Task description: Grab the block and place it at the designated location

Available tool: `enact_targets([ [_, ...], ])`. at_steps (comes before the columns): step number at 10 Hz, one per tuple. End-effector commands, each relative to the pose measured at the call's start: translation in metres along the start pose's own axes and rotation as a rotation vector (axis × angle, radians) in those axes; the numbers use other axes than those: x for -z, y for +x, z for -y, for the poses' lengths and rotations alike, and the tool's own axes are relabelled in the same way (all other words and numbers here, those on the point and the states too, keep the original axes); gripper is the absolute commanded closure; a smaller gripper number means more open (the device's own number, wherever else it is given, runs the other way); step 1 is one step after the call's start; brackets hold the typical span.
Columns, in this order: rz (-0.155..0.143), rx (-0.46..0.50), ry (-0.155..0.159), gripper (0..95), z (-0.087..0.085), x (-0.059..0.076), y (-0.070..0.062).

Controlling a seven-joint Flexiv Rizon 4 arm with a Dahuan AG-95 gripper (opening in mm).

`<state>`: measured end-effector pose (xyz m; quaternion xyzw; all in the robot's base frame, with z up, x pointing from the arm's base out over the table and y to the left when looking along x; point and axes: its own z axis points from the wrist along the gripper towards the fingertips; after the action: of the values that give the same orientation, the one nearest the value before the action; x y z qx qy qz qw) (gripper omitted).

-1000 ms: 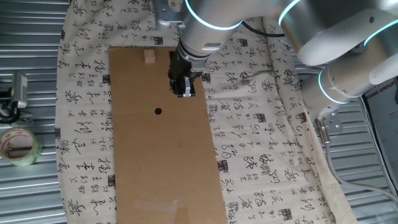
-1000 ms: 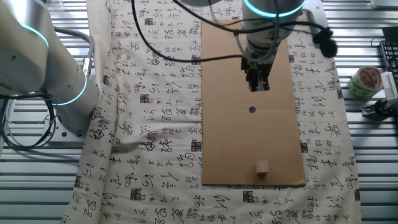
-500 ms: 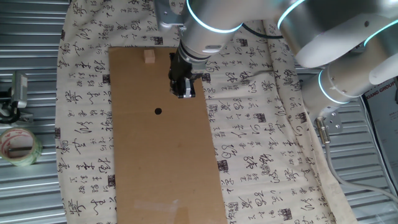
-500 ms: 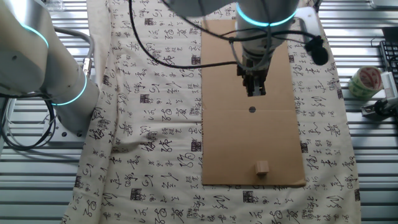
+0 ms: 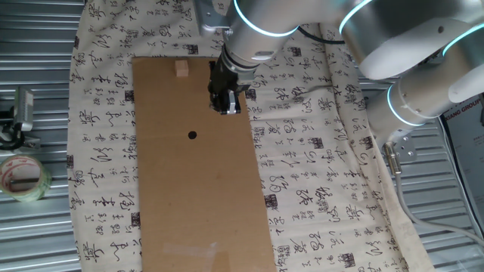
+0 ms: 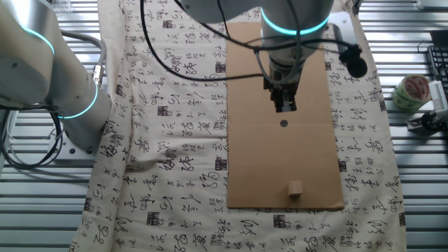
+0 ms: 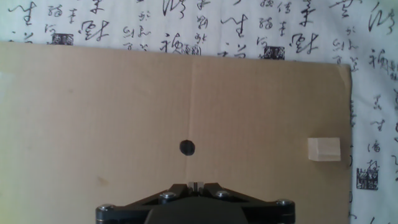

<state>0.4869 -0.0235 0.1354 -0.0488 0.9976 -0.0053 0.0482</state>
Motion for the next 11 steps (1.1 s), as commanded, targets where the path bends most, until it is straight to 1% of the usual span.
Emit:
enact_targets([
  [1,0.001,0.005,-0.004,95.0,0.002,-0.001,0.003],
  [3,0.0,0.008,-0.003,95.0,0.004,-0.001,0.004],
  [6,0.017,0.038,-0.011,95.0,0.016,-0.009,0.01],
  [8,0.018,0.053,-0.011,95.0,0.02,-0.012,0.012],
  [9,0.002,0.092,-0.019,95.0,0.024,-0.014,0.014],
  [11,0.003,0.093,-0.024,95.0,0.024,-0.014,0.014],
])
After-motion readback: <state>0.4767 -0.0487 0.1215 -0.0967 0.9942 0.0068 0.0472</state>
